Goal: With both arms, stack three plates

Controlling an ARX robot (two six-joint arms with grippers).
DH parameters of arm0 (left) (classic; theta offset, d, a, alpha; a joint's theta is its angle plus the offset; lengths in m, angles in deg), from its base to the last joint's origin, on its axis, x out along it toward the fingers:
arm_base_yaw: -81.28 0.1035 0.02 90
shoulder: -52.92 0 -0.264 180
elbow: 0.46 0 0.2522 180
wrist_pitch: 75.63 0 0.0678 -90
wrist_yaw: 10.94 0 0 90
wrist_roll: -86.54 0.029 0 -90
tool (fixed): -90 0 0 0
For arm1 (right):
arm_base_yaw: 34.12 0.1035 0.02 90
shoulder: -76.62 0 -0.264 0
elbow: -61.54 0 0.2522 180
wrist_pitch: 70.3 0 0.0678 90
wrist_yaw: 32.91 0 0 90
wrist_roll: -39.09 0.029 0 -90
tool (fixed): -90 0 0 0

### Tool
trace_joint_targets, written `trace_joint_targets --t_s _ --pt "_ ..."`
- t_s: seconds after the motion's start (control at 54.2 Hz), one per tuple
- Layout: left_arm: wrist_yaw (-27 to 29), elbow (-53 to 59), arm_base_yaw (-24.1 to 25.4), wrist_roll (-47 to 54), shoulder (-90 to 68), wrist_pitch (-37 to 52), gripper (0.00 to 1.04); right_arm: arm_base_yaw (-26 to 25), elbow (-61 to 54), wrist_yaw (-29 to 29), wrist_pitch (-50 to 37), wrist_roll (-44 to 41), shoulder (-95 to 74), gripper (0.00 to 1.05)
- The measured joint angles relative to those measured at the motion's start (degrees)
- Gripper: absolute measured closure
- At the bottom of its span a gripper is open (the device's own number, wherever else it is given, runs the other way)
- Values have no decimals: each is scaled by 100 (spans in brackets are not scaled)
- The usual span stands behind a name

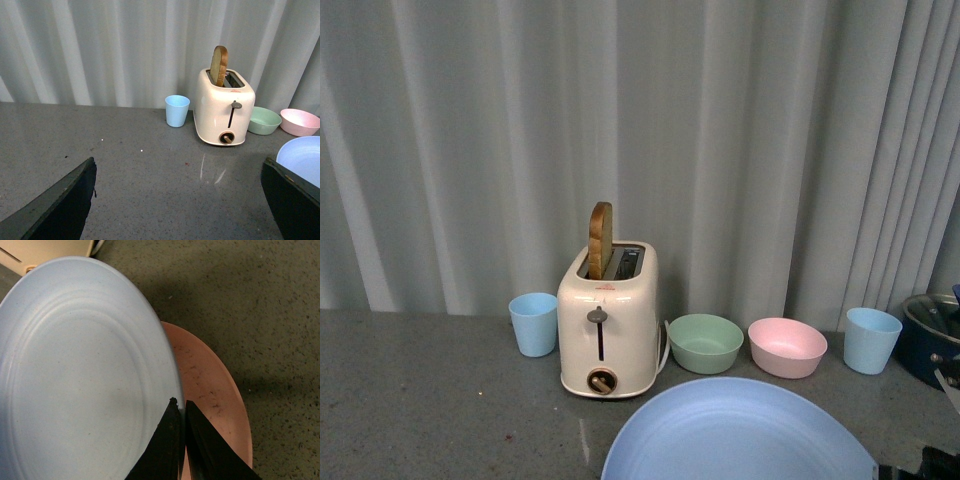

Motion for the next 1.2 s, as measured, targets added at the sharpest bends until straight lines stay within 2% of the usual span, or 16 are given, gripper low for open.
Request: trace_joint_targets --t_s 0.757,1.052,1.108,1.2 --pt "0 0 0 0 0 0 7 -306 -466 81 -400 181 -391 102" --pt "0 0 0 0 0 0 7 -339 -496 -11 -299 240 -468 102" --pt "0 0 0 0 0 0 7 -365 -498 -11 -245 256 -466 97" --pt "0 0 0 0 0 0 7 -407 -511 -11 -162 269 -323 81"
